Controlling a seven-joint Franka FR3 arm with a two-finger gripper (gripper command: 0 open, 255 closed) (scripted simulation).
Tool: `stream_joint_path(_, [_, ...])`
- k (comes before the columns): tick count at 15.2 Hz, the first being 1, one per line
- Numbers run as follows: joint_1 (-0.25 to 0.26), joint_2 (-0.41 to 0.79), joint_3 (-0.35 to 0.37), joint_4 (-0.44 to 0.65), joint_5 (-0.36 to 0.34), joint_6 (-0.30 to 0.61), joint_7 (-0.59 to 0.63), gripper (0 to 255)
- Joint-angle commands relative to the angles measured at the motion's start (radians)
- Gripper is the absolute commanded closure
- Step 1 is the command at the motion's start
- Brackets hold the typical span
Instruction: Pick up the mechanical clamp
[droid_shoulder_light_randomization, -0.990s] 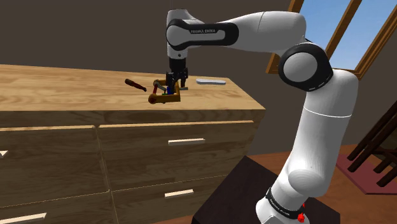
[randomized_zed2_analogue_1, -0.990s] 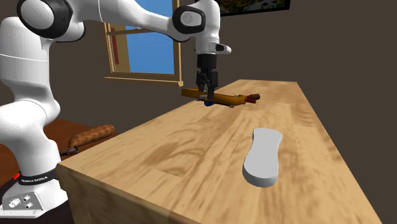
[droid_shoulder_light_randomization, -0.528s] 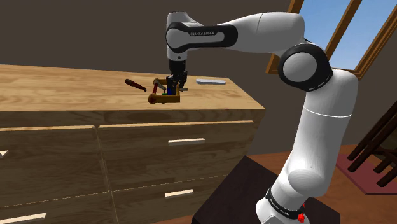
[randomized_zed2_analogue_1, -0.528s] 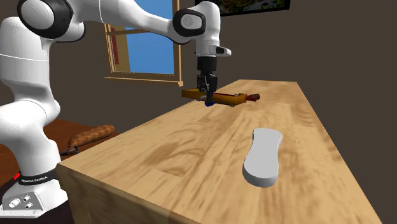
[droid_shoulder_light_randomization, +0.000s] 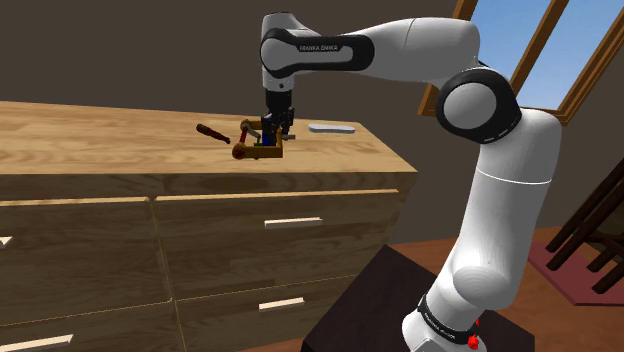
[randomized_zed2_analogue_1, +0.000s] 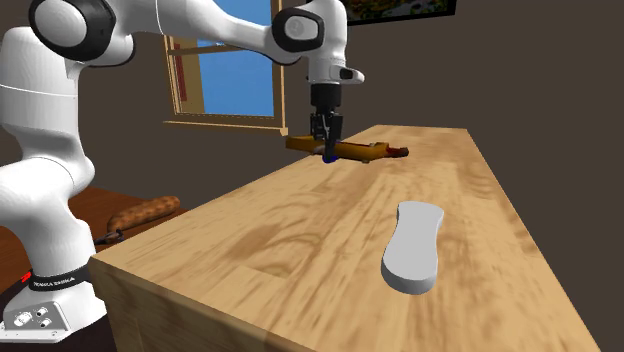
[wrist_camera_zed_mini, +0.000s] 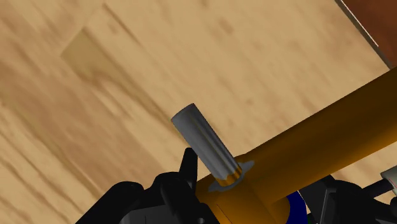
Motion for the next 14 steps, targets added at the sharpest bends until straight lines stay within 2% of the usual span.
stream_joint_path(1, [0.0,-0.004,0.0,0.021,0.0,-0.024,-0.002,255])
stream_joint_path(12, [0.003,0.031,0.0,0.22,-0.001,-0.188,-0.012,255])
stream_joint_path(14, [0.003,0.032,0.0,0.223,-0.001,-0.19,-0.012,255])
